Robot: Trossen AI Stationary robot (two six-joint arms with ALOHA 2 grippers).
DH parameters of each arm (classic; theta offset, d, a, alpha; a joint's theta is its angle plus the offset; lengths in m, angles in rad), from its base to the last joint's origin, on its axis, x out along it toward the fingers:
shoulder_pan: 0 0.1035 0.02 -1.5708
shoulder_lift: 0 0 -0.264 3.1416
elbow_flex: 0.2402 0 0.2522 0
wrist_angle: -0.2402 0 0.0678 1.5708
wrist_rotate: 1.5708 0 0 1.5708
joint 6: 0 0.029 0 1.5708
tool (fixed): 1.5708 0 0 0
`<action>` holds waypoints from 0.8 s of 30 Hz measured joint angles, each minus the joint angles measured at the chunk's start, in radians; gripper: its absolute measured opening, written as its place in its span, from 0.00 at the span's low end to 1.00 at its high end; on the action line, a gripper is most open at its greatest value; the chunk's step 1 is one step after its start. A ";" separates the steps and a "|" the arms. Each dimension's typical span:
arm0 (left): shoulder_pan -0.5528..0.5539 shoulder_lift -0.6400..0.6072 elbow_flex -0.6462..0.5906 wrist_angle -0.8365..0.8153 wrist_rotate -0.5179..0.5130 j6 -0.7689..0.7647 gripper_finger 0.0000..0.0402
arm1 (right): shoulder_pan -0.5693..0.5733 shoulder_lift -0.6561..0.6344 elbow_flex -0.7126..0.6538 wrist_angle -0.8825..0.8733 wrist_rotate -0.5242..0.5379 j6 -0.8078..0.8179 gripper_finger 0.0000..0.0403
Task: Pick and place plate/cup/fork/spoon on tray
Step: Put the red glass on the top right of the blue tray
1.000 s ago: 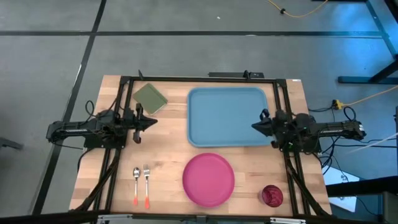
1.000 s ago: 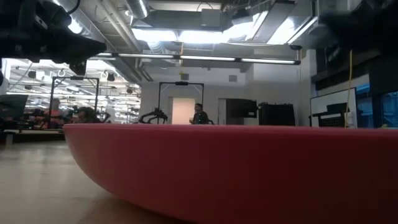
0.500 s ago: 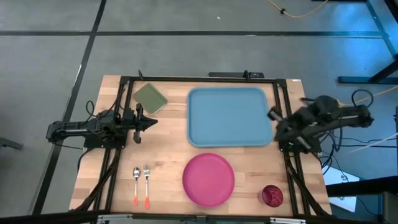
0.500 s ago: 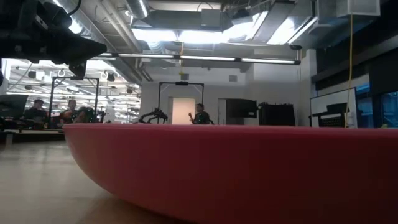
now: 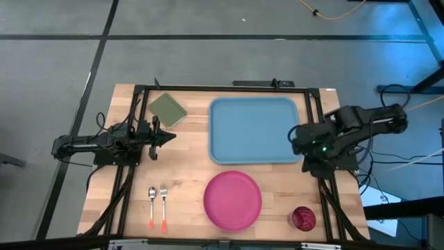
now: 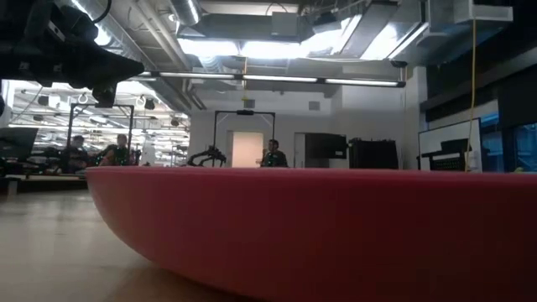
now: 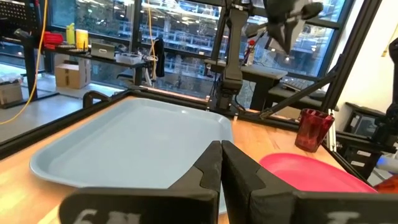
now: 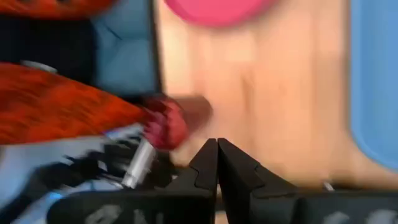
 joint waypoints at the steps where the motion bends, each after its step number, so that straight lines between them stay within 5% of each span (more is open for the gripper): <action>1: 0.000 0.000 0.000 0.000 0.000 0.000 0.00 | 0.009 0.006 -0.008 -0.013 0.027 0.000 0.04; 6: 0.000 0.000 0.000 0.000 0.000 -0.003 0.00 | 0.052 0.027 -0.086 0.066 0.151 0.002 0.04; 13: 0.000 0.000 0.000 0.000 0.000 -0.005 0.00 | 0.109 0.066 -0.219 0.197 -0.002 0.027 0.04; 24: 0.000 0.000 0.000 -0.003 0.000 0.000 0.00 | 0.141 0.123 -0.385 0.233 -0.014 0.072 0.04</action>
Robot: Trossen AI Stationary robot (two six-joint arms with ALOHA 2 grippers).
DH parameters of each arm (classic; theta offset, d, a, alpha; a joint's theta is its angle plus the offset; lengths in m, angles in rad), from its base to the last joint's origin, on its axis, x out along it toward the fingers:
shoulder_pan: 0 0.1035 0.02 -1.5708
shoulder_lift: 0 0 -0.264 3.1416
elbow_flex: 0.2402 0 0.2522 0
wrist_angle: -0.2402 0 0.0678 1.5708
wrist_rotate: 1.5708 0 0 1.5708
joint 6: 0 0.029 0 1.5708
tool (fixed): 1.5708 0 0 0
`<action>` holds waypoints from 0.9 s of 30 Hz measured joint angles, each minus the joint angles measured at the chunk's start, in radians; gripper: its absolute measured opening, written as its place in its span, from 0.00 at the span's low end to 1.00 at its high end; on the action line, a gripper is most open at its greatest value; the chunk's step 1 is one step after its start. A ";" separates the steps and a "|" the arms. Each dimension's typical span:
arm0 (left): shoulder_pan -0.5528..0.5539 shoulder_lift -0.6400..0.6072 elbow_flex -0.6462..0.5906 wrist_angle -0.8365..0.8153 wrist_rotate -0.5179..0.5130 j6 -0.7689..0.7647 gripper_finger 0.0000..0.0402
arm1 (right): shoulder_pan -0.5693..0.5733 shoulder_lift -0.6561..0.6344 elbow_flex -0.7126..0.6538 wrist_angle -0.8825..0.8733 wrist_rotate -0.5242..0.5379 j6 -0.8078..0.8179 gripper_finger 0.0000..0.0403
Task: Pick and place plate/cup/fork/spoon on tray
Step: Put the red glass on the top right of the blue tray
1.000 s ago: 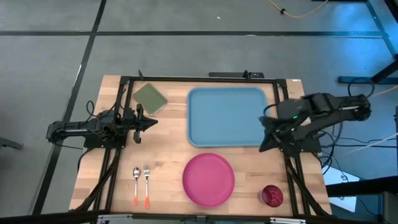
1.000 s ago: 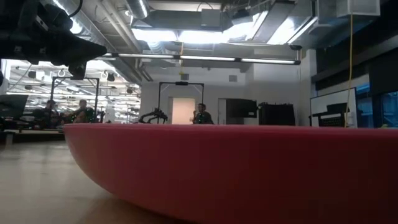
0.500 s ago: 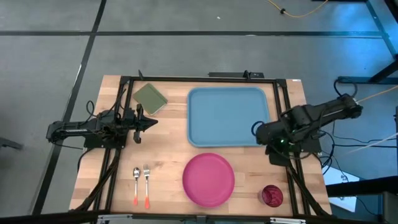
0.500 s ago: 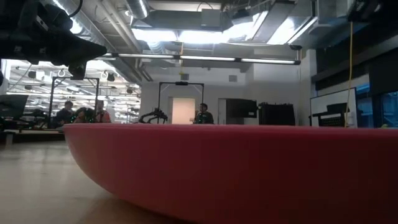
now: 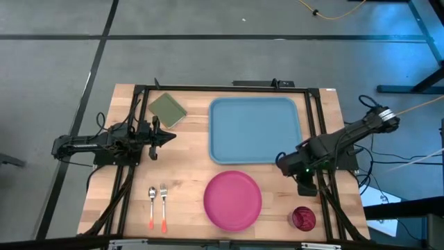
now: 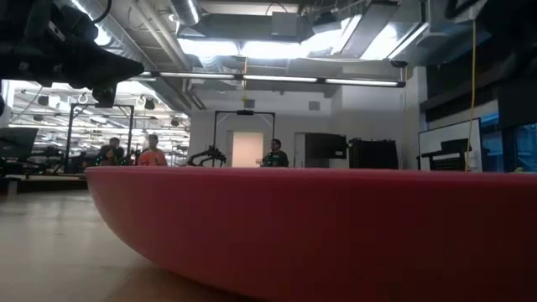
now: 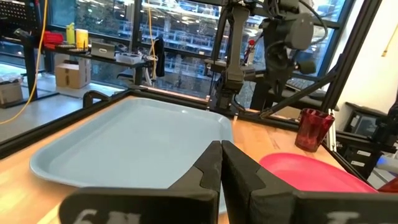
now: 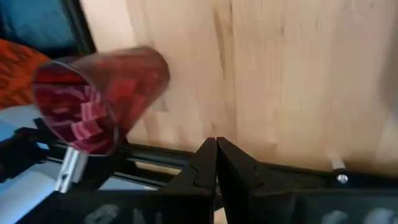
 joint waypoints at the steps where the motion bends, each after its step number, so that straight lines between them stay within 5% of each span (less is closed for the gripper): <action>1: 0.000 0.000 0.000 -0.002 0.000 0.000 0.00 | 0.000 0.004 -0.007 -0.001 0.000 0.000 0.04; 19: 0.000 0.000 0.000 -0.026 -0.008 0.004 0.00 | -0.086 0.008 -0.021 0.000 0.078 -0.080 0.11; 27: 0.000 0.000 0.000 -0.038 -0.008 0.003 0.00 | -0.063 0.008 -0.021 0.000 -0.098 -0.063 0.13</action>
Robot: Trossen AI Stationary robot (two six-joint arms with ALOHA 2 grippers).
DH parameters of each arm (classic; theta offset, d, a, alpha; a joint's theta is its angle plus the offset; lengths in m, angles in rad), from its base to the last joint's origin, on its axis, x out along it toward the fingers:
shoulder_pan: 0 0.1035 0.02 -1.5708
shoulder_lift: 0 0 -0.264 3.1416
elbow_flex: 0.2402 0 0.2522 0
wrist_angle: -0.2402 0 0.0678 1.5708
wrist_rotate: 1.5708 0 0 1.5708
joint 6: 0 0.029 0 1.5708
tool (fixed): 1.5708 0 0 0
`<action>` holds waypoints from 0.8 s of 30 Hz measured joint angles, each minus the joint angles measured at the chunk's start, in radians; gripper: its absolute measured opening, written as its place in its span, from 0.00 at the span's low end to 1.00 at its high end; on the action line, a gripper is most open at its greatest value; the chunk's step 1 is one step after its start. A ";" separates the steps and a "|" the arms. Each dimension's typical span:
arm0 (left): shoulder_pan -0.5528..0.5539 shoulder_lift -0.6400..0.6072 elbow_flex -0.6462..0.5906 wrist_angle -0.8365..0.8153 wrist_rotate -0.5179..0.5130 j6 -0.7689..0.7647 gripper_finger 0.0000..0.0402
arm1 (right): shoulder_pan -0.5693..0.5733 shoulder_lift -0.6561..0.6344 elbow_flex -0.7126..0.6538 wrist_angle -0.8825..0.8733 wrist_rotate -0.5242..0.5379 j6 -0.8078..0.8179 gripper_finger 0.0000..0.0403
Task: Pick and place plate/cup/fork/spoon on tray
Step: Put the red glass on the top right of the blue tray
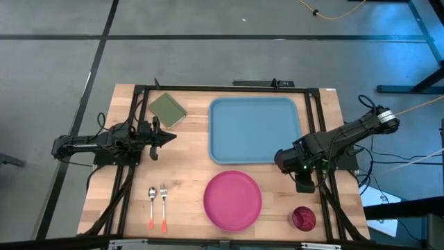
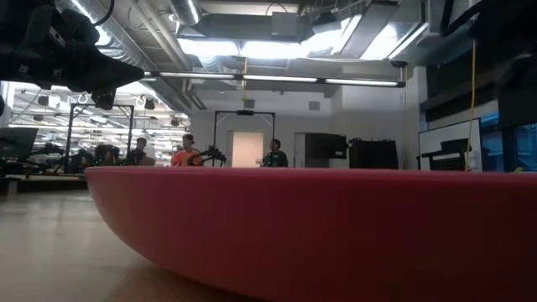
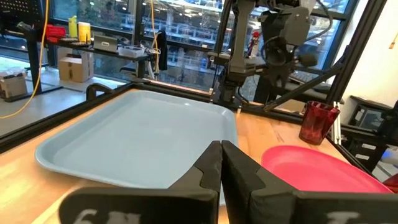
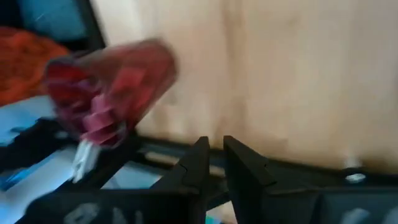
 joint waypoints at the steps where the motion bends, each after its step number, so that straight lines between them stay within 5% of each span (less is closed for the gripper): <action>1: 0.000 0.000 0.000 -0.008 0.000 0.000 0.00 | 0.010 0.000 0.000 0.000 -0.021 0.017 0.13; 13: 0.000 0.000 0.000 -0.021 0.000 -0.008 0.00 | 0.151 0.000 0.000 0.004 -0.049 0.292 0.13; 24: 0.000 0.000 0.000 -0.022 0.000 -0.004 0.00 | 0.163 0.000 0.000 0.008 0.040 0.302 0.13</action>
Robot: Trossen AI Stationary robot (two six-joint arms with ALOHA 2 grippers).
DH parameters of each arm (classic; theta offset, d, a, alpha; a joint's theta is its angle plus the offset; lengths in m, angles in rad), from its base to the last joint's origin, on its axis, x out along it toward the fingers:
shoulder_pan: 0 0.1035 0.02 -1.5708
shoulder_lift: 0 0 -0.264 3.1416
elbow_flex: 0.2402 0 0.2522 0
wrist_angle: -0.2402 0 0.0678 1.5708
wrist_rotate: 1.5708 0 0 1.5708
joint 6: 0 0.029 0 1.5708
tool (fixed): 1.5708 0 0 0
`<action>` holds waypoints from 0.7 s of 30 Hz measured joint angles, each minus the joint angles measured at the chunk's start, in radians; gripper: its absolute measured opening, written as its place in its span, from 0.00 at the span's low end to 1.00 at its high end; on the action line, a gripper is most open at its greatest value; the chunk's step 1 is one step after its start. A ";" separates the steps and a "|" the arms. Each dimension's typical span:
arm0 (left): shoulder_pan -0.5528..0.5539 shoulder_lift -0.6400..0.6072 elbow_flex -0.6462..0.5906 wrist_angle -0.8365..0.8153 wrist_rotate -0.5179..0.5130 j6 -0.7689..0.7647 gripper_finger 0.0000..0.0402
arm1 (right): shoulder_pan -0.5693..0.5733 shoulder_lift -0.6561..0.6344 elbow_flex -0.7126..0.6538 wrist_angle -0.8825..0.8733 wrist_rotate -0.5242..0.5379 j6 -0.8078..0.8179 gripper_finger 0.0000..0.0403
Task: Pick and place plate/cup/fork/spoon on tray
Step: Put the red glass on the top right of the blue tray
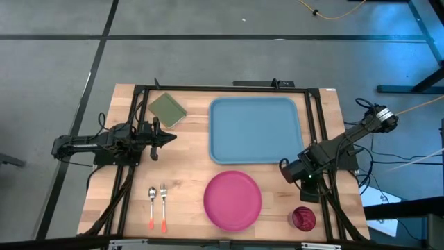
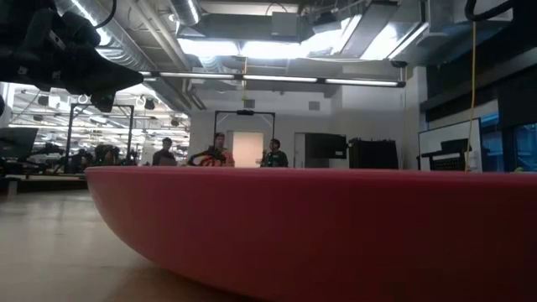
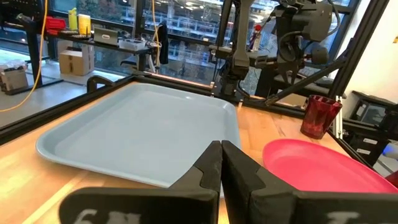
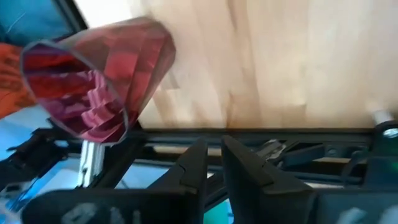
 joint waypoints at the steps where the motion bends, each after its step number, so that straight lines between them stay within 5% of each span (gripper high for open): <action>1: 0.000 0.000 0.000 0.000 0.000 0.001 0.00 | 0.000 0.000 0.000 0.000 0.015 0.000 0.13; 21: 0.000 0.000 0.000 -0.001 0.000 0.001 0.00 | 0.000 0.000 0.000 0.015 0.183 0.006 0.13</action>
